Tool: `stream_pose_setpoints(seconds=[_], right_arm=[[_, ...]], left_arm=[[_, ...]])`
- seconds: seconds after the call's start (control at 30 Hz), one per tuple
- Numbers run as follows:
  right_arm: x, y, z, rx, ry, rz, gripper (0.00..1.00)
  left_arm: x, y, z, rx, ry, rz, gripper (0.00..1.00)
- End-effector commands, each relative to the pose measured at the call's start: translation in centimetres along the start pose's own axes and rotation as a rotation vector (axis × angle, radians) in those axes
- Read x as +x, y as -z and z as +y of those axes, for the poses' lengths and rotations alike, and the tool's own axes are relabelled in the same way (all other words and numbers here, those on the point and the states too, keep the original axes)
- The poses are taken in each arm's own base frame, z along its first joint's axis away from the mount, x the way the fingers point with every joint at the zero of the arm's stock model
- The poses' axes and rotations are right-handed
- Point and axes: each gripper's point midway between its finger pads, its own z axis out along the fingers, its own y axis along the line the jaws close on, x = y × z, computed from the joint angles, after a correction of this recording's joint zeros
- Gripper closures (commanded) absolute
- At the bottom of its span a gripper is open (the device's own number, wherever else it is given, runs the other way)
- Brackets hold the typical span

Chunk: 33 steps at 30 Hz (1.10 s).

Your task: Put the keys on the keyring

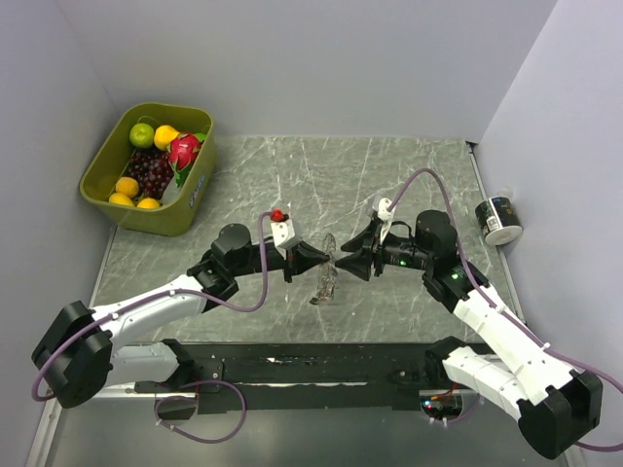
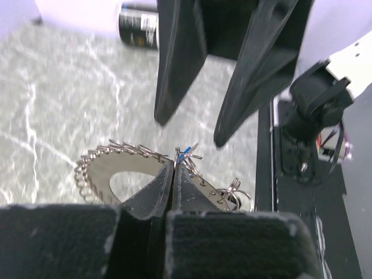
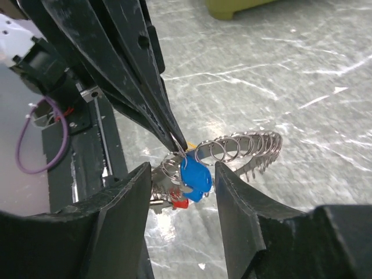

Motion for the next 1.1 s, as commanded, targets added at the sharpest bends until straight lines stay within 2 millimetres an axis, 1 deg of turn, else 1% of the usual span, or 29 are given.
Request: stream_pose_setpoints(seconds=[0.0,0.03,0.07,0.2,0.27,0.3,0.37,0.4,0.47,0.5,0.57,0.6,0.7,0.8,0.9,1.07], right_arm=[[-1.0,0.0,1.1,-0.071,0.033,-0.055,0.44],[-1.4,-0.1,1.2,-0.079,0.05,-0.072,0.43],[-1.3,-0.1,1.2,-0.076,0.047,-0.07,0.43],[-1.0,-0.2,0.9,-0.065,0.038,-0.058,0.44],[-1.0,-0.3,0.8,-0.065,0.035,-0.06,0.48],[-1.0,-0.3,0.8,-0.066,0.035,-0.06,0.52],[-1.0,-0.3,0.7,-0.059,0.033,-0.061,0.58],[-1.1,-0.3,0.7,-0.056,0.033,-0.062,0.64],[-1.0,-0.3,0.7,-0.059,0.03,-0.061,0.71],[-1.1,-0.3,0.8,-0.065,0.031,-0.063,0.77],[-0.9,-0.3,0.8,-0.064,0.028,-0.061,0.83],[-1.0,-0.3,0.8,-0.064,0.033,-0.066,0.87],[-0.7,-0.3,1.1,-0.079,0.037,-0.064,0.94],[-0.3,-0.4,1.1,-0.091,0.039,-0.054,0.98],[0.0,-0.5,1.1,-0.1,0.035,-0.048,1.0],[0.4,-0.6,1.4,-0.123,0.03,-0.041,1.0]], left_arm=[[-6.8,0.5,-1.6,0.066,-0.102,-0.248,0.99],[-7.0,0.6,-1.7,0.071,-0.099,-0.256,0.99],[-6.7,0.7,-1.9,0.081,-0.103,-0.255,0.99],[-7.3,1.0,-2.1,0.082,-0.119,-0.273,0.99],[-7.2,1.1,-2.3,0.09,-0.121,-0.268,0.99],[-7.2,1.1,-2.3,0.093,-0.12,-0.27,0.99],[-7.3,1.2,-2.3,0.09,-0.124,-0.274,0.99],[-7.3,1.2,-2.4,0.094,-0.126,-0.273,0.99],[-7.3,1.2,-2.5,0.1,-0.129,-0.276,0.99],[-7.4,1.3,-2.6,0.102,-0.133,-0.278,0.99],[-7.4,1.3,-2.5,0.1,-0.135,-0.278,0.99],[-7.5,1.4,-2.5,0.099,-0.134,-0.279,0.99],[-7.7,1.6,-2.5,0.096,-0.137,-0.292,0.99],[-8.1,1.9,-2.3,0.093,-0.136,-0.312,0.99],[-8.2,2.1,-2.5,0.105,-0.126,-0.322,0.99],[-8.8,2.6,-2.9,0.13,-0.128,-0.36,0.99]])
